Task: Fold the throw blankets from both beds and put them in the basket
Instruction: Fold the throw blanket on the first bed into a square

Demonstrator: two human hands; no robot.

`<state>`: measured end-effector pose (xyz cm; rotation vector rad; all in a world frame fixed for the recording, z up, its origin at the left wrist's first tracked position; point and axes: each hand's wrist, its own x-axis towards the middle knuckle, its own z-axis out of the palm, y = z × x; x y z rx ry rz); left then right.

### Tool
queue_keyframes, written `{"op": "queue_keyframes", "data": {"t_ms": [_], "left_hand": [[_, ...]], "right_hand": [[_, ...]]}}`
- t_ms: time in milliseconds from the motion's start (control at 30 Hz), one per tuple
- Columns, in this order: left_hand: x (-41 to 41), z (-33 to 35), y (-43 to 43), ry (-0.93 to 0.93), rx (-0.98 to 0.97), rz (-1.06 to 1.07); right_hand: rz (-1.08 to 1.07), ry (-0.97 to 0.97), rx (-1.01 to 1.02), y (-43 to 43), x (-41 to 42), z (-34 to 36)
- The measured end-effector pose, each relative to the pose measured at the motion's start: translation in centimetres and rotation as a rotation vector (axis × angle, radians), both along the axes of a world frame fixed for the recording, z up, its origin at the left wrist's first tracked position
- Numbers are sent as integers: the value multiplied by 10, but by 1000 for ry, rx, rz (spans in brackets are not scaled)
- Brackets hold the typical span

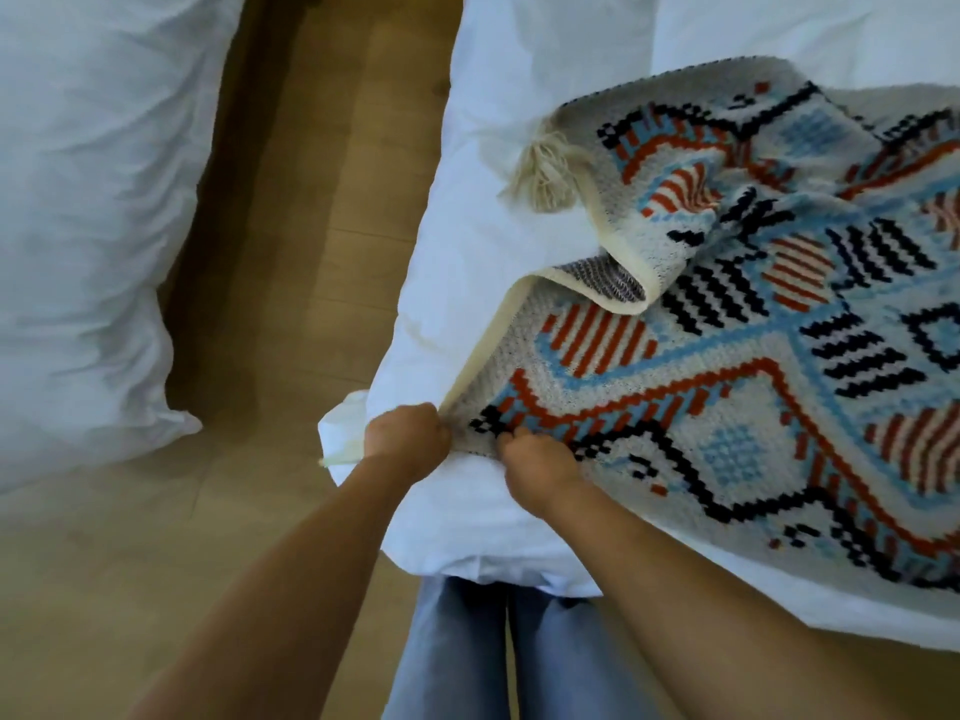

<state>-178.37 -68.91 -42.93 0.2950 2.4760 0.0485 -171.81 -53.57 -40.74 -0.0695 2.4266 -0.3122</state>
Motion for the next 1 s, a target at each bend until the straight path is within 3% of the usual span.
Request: {"op": "queue_keyframes", "data": {"t_ms": [200, 333, 600, 800, 1000], "left_hand": [[54, -5, -25, -89, -100, 88], [47, 2, -7, -29, -93, 177], [-21, 49, 44, 126, 101, 169], [-111, 83, 122, 270, 225, 77], [-201, 76, 196, 273, 276, -59]], "right_hand": [[91, -119, -15, -28, 28, -3], [82, -108, -84, -16, 24, -2], [-82, 250, -234, 30, -16, 25], [-204, 515, -160, 102, -85, 60], [-386, 604, -62, 170, -172, 66]]}}
